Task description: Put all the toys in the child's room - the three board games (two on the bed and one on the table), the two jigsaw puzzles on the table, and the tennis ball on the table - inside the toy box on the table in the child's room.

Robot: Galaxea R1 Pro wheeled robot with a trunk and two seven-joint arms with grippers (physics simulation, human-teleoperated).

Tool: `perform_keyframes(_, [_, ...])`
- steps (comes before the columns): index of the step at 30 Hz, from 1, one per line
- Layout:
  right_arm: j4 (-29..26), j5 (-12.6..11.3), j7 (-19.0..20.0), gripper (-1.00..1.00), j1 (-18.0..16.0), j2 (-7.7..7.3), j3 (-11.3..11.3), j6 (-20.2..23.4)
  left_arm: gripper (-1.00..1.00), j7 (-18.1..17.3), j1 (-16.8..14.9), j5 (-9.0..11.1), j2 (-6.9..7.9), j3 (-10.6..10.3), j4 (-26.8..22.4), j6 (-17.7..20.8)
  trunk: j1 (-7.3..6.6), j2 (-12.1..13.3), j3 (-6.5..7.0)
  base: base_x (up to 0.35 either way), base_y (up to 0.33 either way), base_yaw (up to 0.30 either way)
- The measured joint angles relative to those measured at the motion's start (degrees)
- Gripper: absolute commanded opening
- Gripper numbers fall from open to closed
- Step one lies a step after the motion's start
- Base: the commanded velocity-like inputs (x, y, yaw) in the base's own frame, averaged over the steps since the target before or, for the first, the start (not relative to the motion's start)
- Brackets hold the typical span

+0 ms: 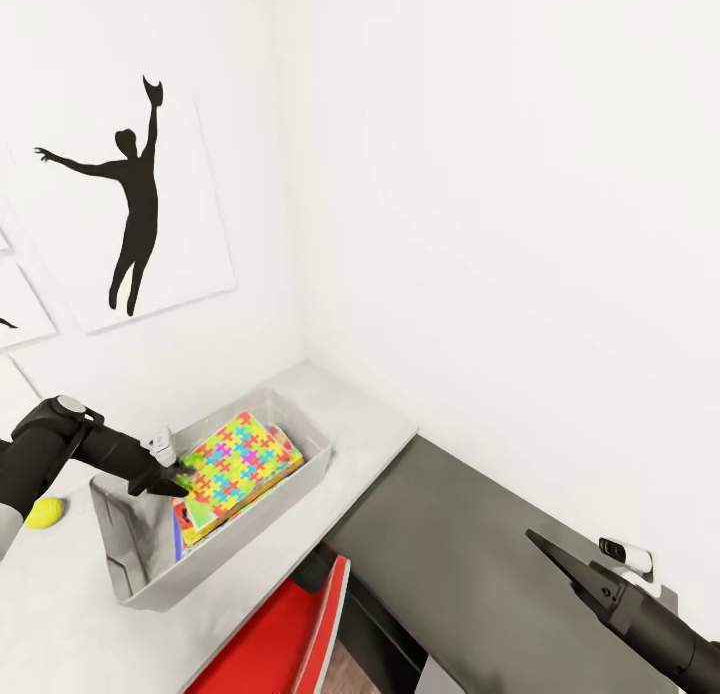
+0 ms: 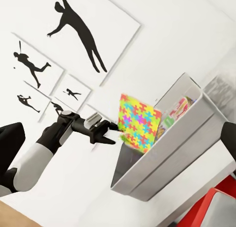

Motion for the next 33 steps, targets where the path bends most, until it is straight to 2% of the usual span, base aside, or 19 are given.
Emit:
perform_keyframes(18, [0.00,0.00,0.00,1.00,0.00,0.00,0.00,0.00,1.00,0.01,-0.03,0.07,0.12,0.43,0.00,0.25,0.00,0.00,0.00,0.000,0.000,0.000])
perform_keyframes(25, [0.00,0.00,0.02,1.00,0.00,0.02,0.02,-0.11,1.00,0.02,-0.06,0.32,0.84,1.17,-0.07,1.04,0.00,0.00,0.00,0.000,0.000,0.000])
perform_keyframes(27, [0.00,0.00,0.03,1.00,0.00,0.04,0.01,-0.17,1.00,0.02,-0.07,0.47,1.03,1.99,-0.11,1.17,0.00,0.00,0.00,0.000,0.000,0.000])
perform_keyframes(29, [0.00,0.00,0.03,1.00,0.00,0.06,0.03,-0.27,1.00,0.02,-0.07,1.42,1.52,4.29,-0.20,1.33,0.00,0.00,0.00,0.000,0.000,0.000])
perform_keyframes(30, [0.00,0.01,0.11,1.00,0.00,0.07,0.05,-0.35,1.00,0.07,-0.09,2.72,1.95,6.32,-0.25,1.56,0.00,-0.01,0.00,0.000,0.000,0.000])
perform_keyframes(32, [0.00,0.01,0.15,1.00,0.00,0.08,0.05,-0.39,1.00,0.16,-0.09,4.62,2.58,8.61,-0.28,1.98,0.00,-0.01,-0.01,0.000,0.000,0.000])
perform_keyframes(33, [0.00,0.01,0.16,1.00,0.00,0.08,0.06,-0.44,1.00,0.17,-0.10,6.52,3.35,10.90,-0.31,2.68,0.00,-0.01,0.00,0.000,0.000,0.000])
